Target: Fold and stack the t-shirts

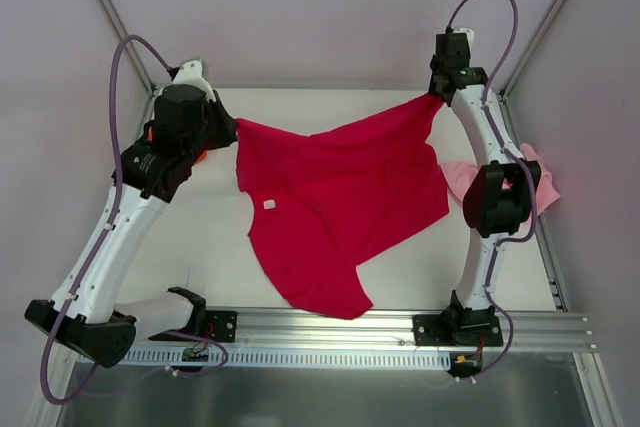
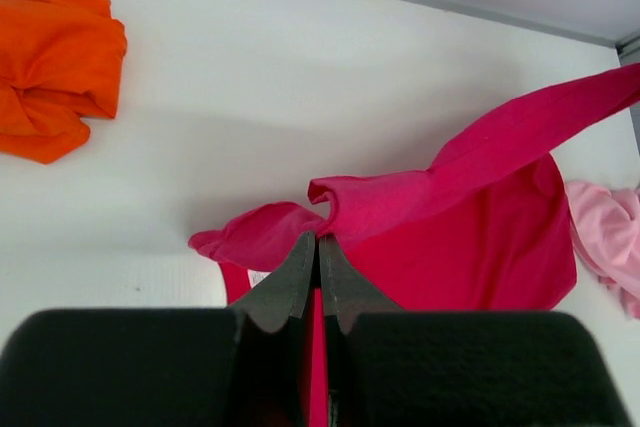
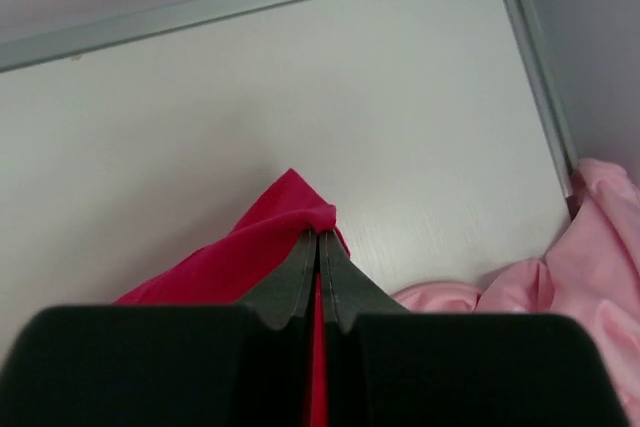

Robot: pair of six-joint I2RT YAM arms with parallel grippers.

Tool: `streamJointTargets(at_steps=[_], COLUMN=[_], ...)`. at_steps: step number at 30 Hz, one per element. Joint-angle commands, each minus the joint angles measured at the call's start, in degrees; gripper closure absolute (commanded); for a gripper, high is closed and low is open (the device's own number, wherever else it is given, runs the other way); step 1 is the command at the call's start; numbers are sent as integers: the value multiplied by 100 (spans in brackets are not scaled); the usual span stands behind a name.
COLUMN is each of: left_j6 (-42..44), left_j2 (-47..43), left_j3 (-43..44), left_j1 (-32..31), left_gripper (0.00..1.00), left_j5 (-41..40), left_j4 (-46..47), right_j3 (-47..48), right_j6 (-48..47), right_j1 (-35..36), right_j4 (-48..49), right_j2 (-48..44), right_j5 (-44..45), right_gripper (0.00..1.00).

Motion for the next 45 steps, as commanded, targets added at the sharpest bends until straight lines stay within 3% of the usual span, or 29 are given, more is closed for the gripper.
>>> streamJointTargets(at_steps=[1,7,19,23,26,29,30,35,38,45], left_j6=[-3,-55,-46,-204,-187,-117,-82,225,322,261], left_j2=[-150,-264,-150,-80,-141,227,245,87,0,-45], left_j3=[-203,-642,-959,-924,-1126,-488,-398,-117,-307,-862], left_j1=[-55,-55,-169,-186,-178,-195,-221,-336,-362,-362], left_gripper=[100,100,100,100,100,100,100,100,100,100], left_j5=[186,695,1293,883,741,1091,1535,2443,3024,3403], left_j4=[-258,-346,-522,-584,115,190,268,261,-12,-284], right_j3=[-95,-420,-219,-96,-745,-195,34,-209,-489,-649], right_j6=[632,1003,819,836,819,793,784,599,599,696], right_j1=[-34,27,159,151,168,159,168,159,151,177], right_j4=[-716,-1578,-2975,-2925,-1775,-1806,-1877,-1781,-2027,-2826], right_j2=[-650,-1011,-1319,-1283,-1643,-1347,-1310,-1705,-1872,-1907], right_j5=[-554,-1568,-1762,-1674,-1551,-1586,-1603,-1402,-1453,-2069], right_gripper=[99,99,99,99,99,99,99,99,99,99])
